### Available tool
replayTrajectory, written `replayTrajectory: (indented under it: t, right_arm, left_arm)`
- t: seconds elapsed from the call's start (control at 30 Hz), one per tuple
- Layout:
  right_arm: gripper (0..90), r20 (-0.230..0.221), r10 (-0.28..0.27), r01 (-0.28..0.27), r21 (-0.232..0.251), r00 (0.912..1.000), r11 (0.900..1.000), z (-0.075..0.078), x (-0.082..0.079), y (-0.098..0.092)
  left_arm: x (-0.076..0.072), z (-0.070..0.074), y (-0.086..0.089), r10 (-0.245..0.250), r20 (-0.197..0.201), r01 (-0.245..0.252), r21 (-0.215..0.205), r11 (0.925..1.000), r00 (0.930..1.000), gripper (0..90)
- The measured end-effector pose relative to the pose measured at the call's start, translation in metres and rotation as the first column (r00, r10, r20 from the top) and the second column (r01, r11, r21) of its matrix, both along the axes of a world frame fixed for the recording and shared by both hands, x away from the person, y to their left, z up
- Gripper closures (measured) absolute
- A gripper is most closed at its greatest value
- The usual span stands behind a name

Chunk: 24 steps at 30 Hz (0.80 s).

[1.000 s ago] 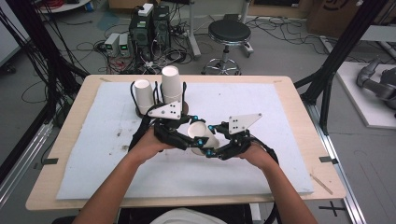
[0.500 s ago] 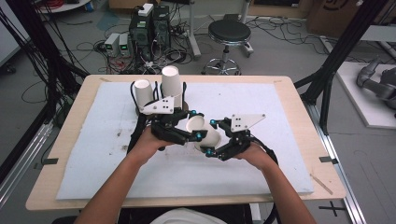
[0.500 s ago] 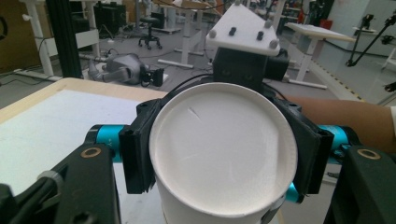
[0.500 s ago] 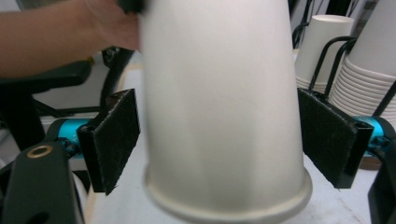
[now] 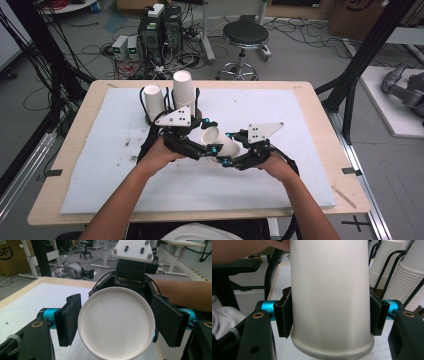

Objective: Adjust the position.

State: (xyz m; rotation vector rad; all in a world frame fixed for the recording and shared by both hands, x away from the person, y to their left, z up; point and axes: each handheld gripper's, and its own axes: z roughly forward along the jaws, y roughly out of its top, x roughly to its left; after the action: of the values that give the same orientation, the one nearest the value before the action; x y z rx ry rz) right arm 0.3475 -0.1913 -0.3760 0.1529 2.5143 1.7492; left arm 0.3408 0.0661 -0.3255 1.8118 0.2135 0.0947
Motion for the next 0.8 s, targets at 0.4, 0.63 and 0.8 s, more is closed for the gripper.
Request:
replayTrajectory:
  t: [0.4, 0.63, 0.8]
  right_arm:
    - [16.1, -0.136, -0.004, 0.01, 0.039, 0.9907, 0.999, -0.0037, 0.002, 0.0013]
    - [18.8, -0.105, 0.006, 0.006, 0.115, 0.9945, 0.993, -0.0025, 0.0007, -0.0011]
    - [32.7, -0.04, 0.027, -0.024, 0.075, 0.9989, 0.997, -0.0012, -0.0001, -0.0039]
  left_arm:
    - [0.0021, -0.0067, 0.0007, -0.046, -0.036, 0.043, -0.075, 0.9963, 0.9983, 35.5]
    - [0.0013, -0.005, 0.0033, -0.058, -0.033, 0.054, -0.11, 0.9925, 0.9978, 35.8]
    - [0.0022, -0.0088, 0.0033, -0.045, -0.047, 0.041, -0.074, 0.9964, 0.9979, 35.6]
